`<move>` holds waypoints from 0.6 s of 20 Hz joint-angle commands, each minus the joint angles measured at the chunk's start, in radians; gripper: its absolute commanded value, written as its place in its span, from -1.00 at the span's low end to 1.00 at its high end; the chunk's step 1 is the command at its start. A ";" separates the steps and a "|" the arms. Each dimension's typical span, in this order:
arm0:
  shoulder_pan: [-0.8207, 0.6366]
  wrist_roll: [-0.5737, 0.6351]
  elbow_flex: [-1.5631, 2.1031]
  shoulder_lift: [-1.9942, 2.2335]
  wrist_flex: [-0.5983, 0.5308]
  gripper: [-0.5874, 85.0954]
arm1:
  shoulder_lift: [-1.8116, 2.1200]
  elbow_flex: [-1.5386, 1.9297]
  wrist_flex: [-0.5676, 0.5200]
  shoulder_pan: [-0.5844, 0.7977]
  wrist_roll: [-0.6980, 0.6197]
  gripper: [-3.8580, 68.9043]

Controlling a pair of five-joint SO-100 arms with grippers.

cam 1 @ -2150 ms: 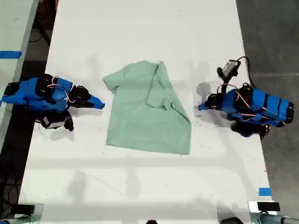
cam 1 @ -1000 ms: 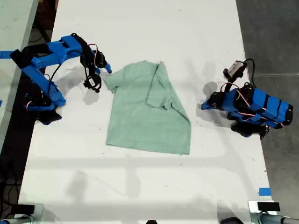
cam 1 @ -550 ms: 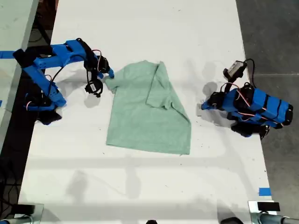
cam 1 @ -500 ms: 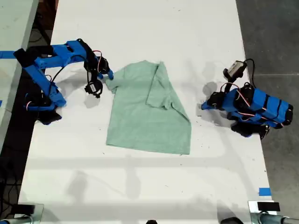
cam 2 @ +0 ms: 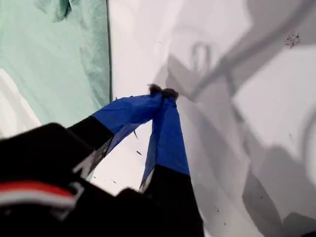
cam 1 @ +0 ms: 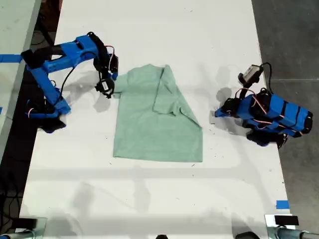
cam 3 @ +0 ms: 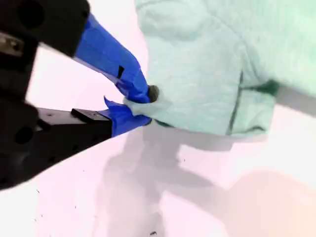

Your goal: Fold t shirt

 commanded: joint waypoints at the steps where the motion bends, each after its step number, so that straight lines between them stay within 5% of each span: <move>1: 0.158 -0.109 -0.253 -0.023 0.089 -0.99 | -0.003 -0.003 0.005 0.005 0.009 -0.94; 6: 0.410 -0.272 -0.661 -0.336 0.107 -0.99 | -0.003 -0.003 0.005 0.005 0.009 -0.94; 12: 0.511 -0.394 -0.721 -0.405 -0.031 -0.93 | -0.003 -0.003 0.005 0.005 0.008 -0.94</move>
